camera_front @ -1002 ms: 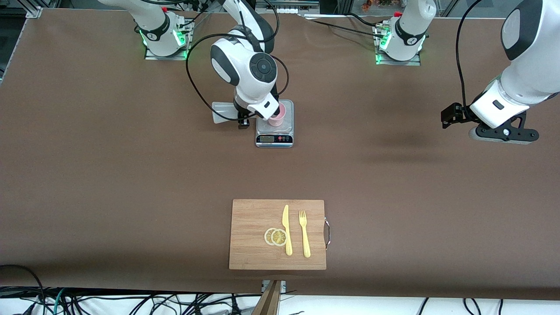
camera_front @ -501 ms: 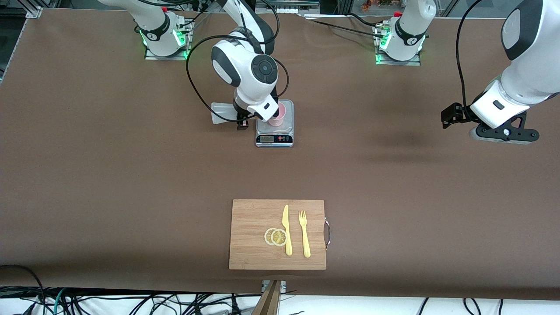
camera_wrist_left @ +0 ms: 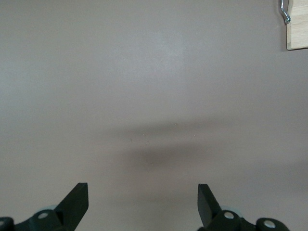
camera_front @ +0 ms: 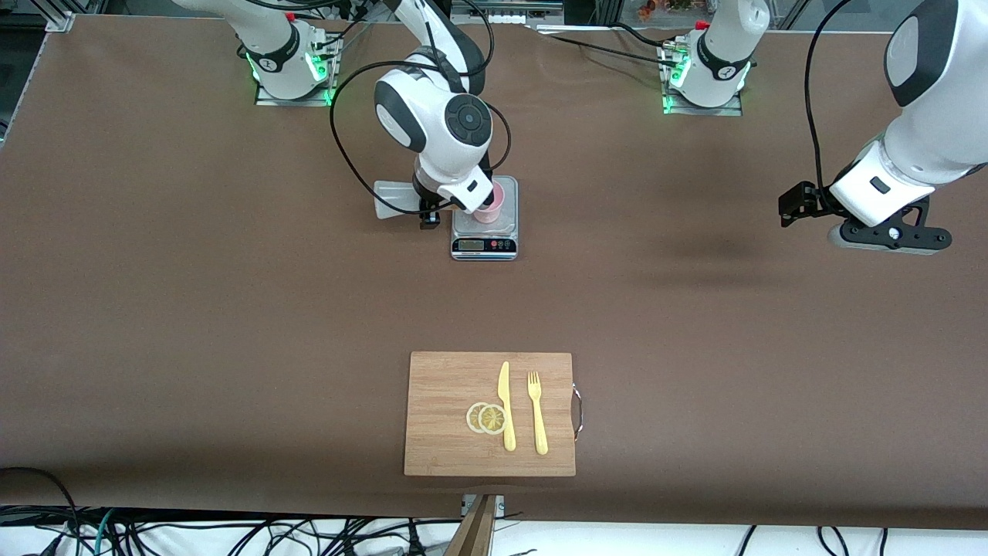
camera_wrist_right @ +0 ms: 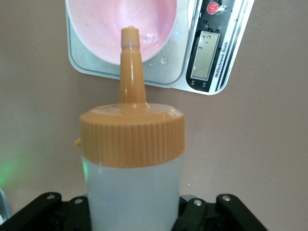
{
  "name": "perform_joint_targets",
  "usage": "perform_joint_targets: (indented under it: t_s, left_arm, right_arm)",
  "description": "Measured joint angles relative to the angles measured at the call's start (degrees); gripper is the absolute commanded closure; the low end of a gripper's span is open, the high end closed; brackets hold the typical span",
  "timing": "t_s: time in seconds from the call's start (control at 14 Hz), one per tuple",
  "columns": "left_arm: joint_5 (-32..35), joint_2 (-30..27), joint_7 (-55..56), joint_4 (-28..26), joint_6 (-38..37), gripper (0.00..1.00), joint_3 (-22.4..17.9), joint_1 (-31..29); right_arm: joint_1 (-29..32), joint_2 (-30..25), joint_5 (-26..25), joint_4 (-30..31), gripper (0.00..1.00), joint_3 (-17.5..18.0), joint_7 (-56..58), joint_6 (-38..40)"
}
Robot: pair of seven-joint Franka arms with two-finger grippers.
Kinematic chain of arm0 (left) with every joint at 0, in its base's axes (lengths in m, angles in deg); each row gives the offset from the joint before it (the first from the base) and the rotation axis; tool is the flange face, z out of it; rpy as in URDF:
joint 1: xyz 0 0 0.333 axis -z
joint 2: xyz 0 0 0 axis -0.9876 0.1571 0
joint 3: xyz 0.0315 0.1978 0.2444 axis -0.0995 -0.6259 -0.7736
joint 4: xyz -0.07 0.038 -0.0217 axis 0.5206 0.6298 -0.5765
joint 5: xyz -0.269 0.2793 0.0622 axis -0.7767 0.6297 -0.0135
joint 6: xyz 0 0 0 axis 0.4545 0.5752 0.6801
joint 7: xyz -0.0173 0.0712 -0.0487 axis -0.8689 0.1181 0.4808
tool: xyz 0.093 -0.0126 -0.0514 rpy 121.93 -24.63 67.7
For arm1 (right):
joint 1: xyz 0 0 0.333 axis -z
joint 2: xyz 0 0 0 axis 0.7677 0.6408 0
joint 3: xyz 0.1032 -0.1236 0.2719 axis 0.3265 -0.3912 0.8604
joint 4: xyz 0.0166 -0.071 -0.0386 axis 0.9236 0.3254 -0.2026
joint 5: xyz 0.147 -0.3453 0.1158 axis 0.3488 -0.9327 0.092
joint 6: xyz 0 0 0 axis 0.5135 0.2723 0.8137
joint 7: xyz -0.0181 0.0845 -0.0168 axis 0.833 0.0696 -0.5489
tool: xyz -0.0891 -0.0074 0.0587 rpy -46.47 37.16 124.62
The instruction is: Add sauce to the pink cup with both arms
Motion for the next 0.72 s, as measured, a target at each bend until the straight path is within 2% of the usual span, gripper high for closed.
perform_joint_targets:
  t_s: [0.72]
  left_arm:
    - [0.0,0.2,0.0,0.0,0.0,0.00,0.0,0.0]
  right_arm:
    - [0.0,-1.9,2.0,-0.3,1.00,-0.1,3.0,-0.8]
